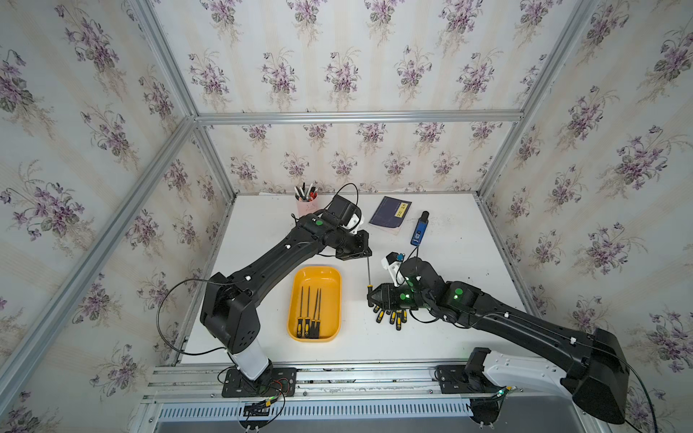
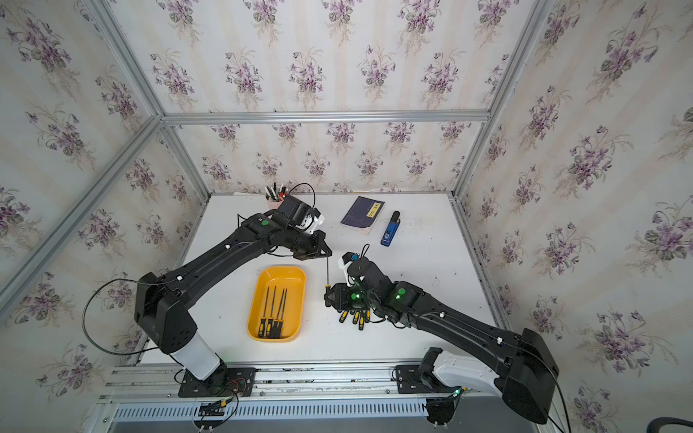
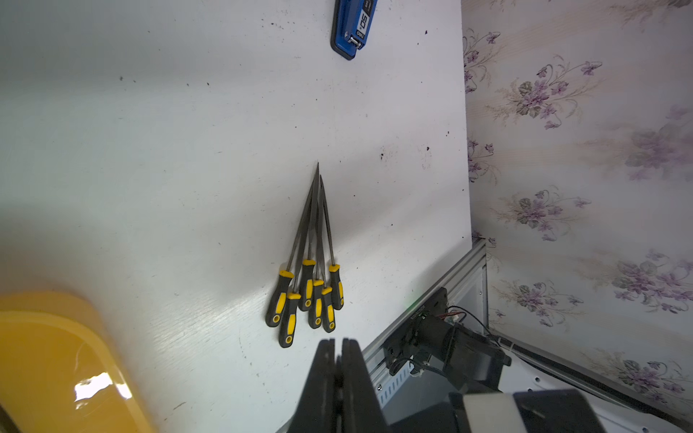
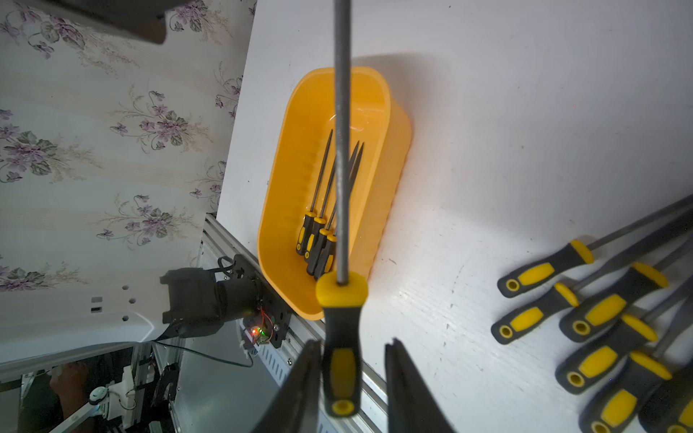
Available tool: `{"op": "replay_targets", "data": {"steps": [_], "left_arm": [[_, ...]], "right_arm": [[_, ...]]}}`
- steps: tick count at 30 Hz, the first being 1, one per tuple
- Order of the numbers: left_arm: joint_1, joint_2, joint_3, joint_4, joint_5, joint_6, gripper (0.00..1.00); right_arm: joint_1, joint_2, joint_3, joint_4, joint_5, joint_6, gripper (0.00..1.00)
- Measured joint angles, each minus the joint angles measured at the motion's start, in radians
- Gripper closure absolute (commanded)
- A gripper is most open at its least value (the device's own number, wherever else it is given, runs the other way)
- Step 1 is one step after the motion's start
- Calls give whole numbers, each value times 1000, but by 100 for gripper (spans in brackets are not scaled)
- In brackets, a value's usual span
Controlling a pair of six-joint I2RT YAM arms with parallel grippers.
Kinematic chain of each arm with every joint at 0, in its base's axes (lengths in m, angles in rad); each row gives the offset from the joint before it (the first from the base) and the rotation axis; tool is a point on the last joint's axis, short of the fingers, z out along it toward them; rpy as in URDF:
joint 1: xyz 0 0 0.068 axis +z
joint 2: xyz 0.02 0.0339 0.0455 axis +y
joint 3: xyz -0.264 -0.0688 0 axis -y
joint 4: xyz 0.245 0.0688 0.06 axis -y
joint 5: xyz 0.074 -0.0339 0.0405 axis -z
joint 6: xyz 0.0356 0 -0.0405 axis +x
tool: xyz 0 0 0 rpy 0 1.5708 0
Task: Put the file tool into the storage box
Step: Pick up the file tool from the center of the board, then place the file tool in the storage box.
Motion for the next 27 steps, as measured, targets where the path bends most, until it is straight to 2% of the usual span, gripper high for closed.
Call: {"op": "replay_targets", "data": {"steps": [1, 2, 3, 9, 15, 27], "left_arm": [[2, 0, 5, -19, -10, 11, 100], [5, -1, 9, -37, -19, 22, 100], [8, -5, 13, -57, -29, 30, 100], [61, -82, -5, -167, -100, 93, 100], [89, -119, -82, -240, -205, 135, 100], [90, -94, -257, -195, -331, 138, 100]], "right_arm": [[0, 0, 1, -2, 5, 0, 12], [0, -3, 1, -4, 7, 0, 2], [-1, -7, 1, -6, 10, -1, 1], [-8, -66, -10, -12, 50, -11, 0], [-26, -87, -31, -41, 65, -10, 0], [-37, -78, -29, -52, 64, -14, 0]]}}
